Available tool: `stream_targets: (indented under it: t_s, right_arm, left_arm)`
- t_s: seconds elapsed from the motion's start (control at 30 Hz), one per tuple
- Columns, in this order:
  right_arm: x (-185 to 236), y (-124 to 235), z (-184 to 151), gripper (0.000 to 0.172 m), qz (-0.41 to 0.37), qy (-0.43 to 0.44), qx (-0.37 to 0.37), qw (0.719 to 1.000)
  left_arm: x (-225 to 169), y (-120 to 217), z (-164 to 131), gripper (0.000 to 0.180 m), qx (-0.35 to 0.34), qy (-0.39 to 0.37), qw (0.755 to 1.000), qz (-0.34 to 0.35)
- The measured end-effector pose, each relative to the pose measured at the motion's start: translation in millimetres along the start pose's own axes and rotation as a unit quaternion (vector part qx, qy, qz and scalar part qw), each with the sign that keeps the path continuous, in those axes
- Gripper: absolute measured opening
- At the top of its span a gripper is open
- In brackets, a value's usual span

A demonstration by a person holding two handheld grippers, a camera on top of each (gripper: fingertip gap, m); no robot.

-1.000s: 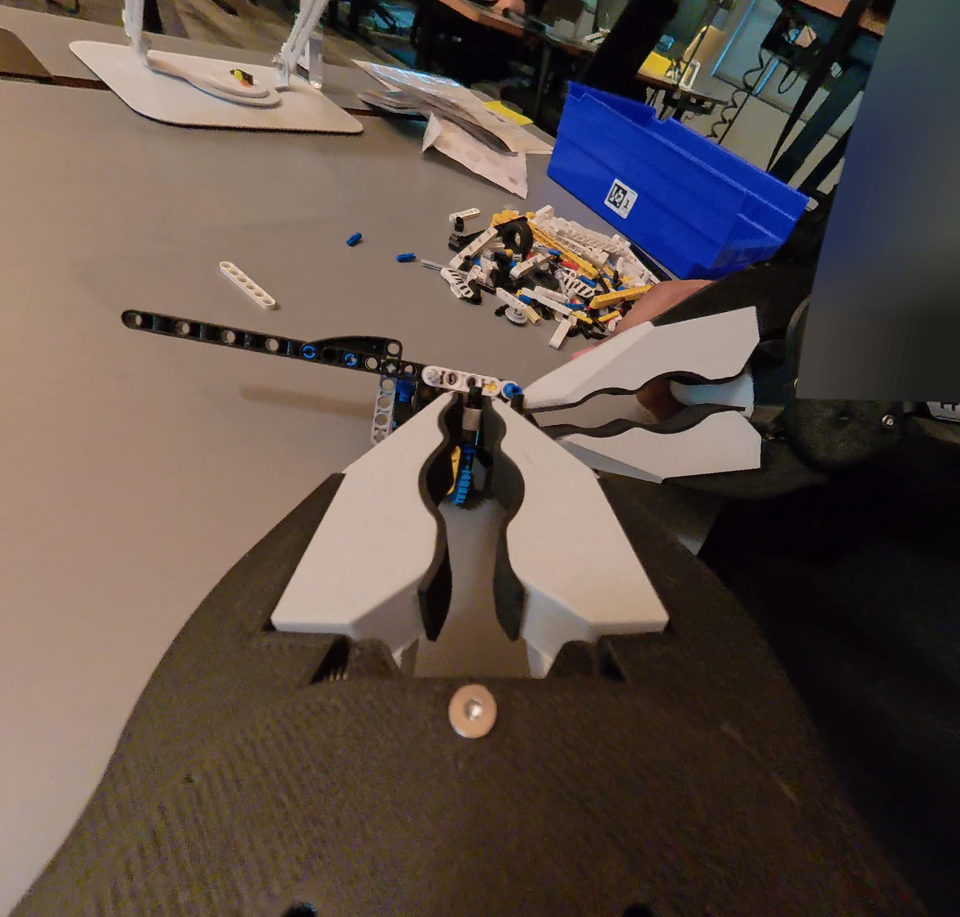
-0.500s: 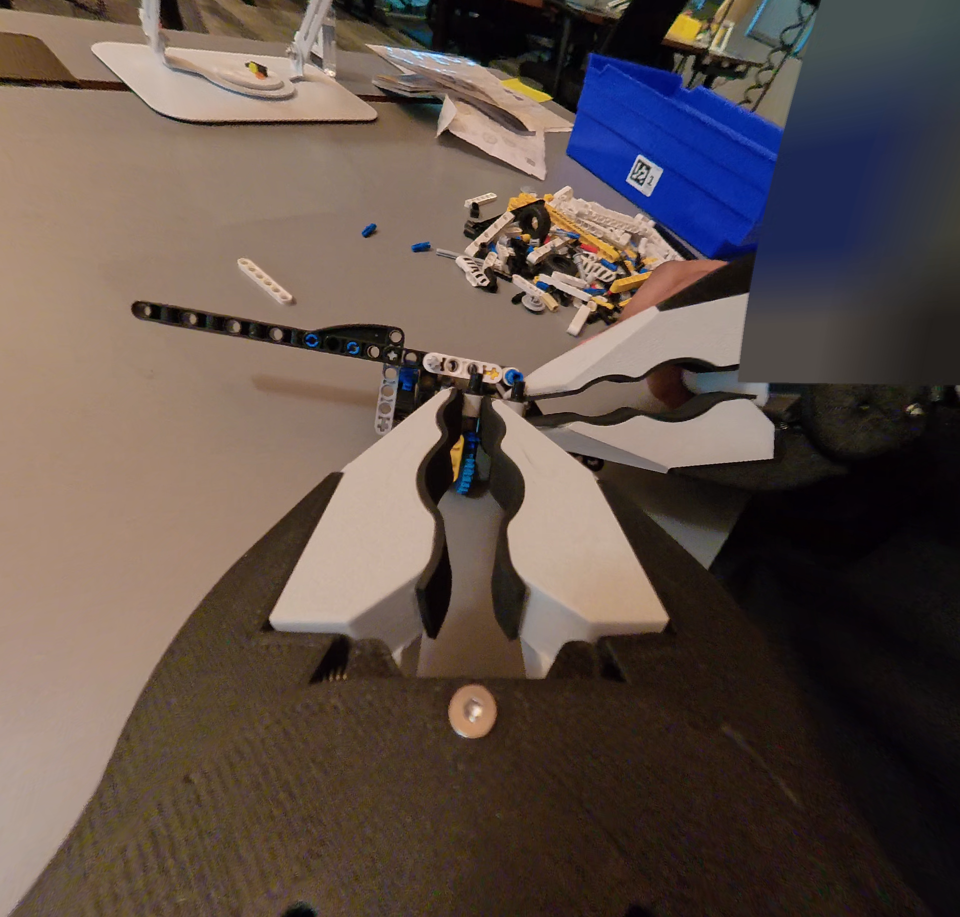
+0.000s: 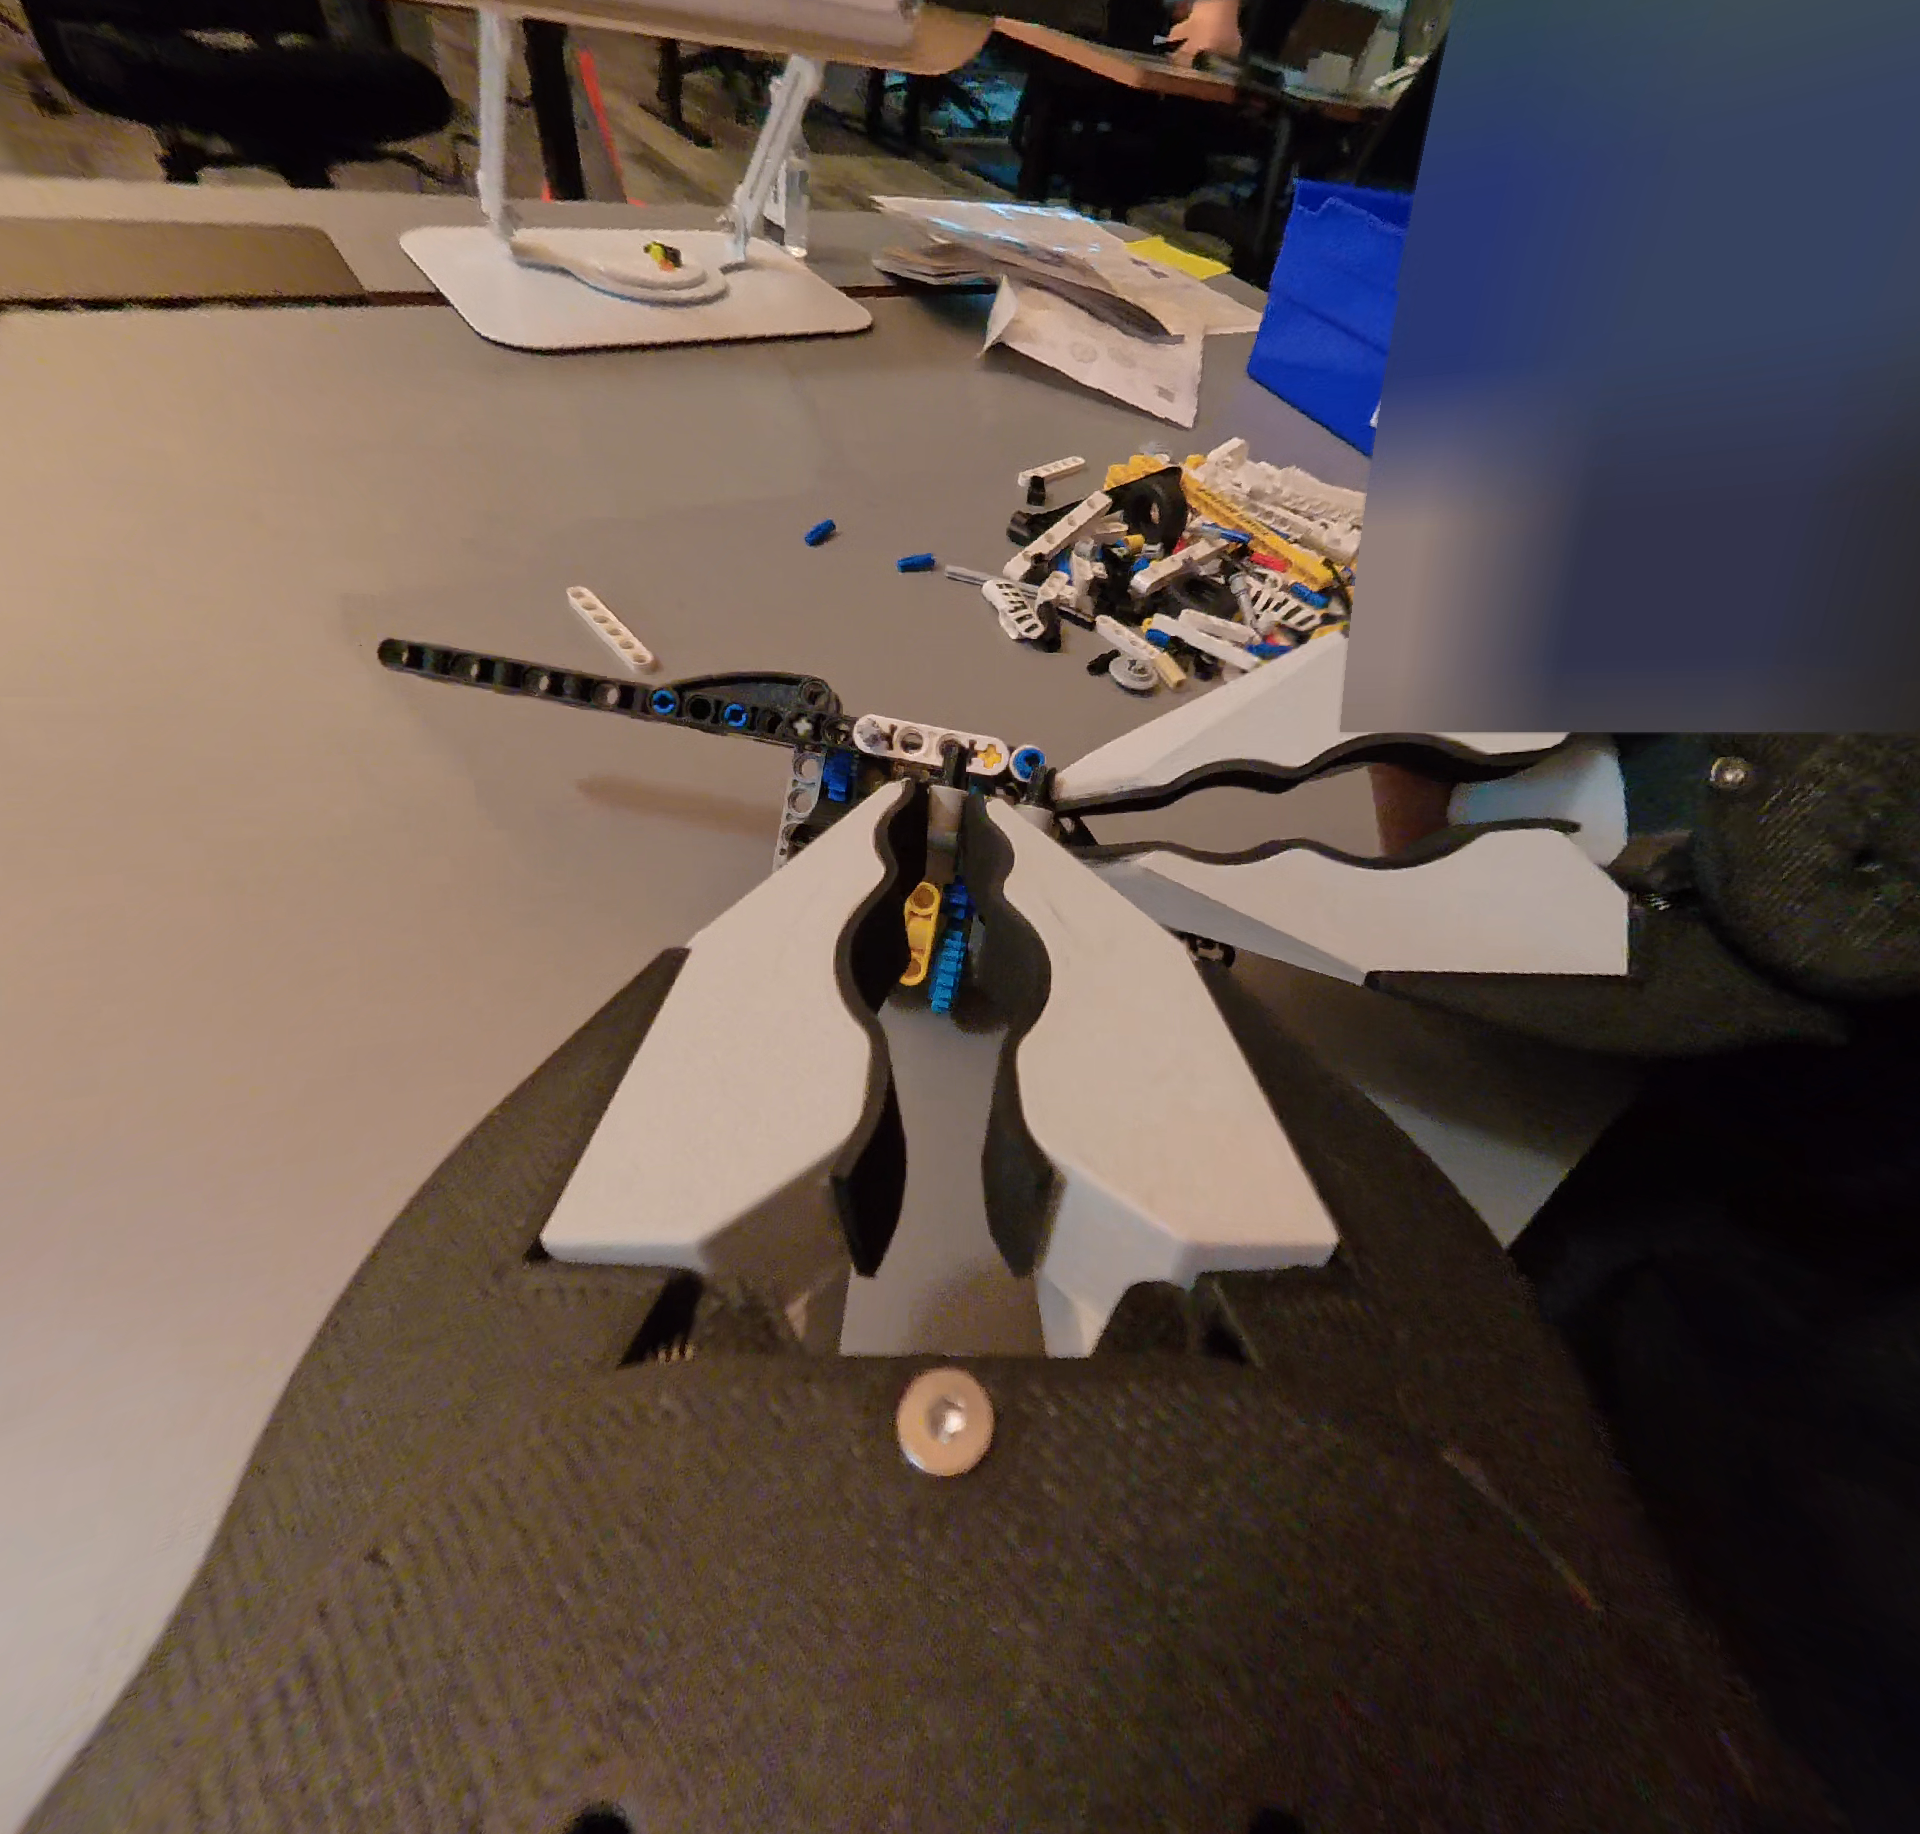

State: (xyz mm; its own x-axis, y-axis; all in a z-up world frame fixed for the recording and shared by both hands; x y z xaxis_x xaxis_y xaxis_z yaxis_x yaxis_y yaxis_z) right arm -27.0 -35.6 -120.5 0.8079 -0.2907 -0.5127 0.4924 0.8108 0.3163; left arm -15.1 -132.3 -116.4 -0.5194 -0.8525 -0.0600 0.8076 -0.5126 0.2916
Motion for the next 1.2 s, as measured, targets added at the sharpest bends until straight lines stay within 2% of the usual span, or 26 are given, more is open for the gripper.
stream_targets:
  t_s: [0.4, 0.53, 0.6, 0.7, 0.8, 1.1, 1.2]
  right_arm:
    - [-1, 6, -8, 0.003, -0.010, -0.028, -0.012, 0.999]
    - [-1, 7, -10, 0.003, -0.015, -0.029, -0.017, 0.999]
    - [-1, 9, -10, 0.004, -0.021, -0.042, -0.030, 0.998]
    - [1, 10, -10, 0.004, -0.053, -0.014, -0.034, 0.998]
    - [2, 9, -10, 0.005, -0.071, 0.011, -0.024, 0.997]
    - [-4, 9, -10, 0.006, -0.013, -0.095, -0.029, 0.995]
    - [-5, 9, -10, 0.006, -0.010, -0.101, -0.030, 0.994]
  left_arm:
    - [-3, -7, -2, 0.005, 0.011, 0.035, 0.999, -0.018]
    - [-5, -8, -2, 0.005, 0.015, 0.022, 1.000, -0.011]
    - [-5, -8, -1, 0.005, 0.009, 0.037, 0.999, -0.029]
    - [-5, -10, -3, 0.005, -0.001, 0.083, 0.996, -0.043]
    - [-10, -11, -2, 0.005, 0.006, 0.056, 0.998, -0.018]
    - [-10, -10, -2, 0.004, -0.002, 0.084, 0.996, -0.029]
    - [-11, -10, -2, 0.004, 0.000, 0.077, 0.997, -0.025]
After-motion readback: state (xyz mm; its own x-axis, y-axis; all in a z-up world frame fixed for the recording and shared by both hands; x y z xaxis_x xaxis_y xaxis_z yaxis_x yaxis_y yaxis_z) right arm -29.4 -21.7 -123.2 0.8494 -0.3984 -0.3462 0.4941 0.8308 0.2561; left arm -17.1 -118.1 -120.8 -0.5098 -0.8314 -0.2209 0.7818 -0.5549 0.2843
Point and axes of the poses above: each gripper's, where its closed fingertips meet, y back along the fingers, z out of its top, x = y × z across the jaws, the point moved 7 cm from there along y, back along the fingers, and after that the axes turned 7 degrees about -y, right-handed, at the moved point
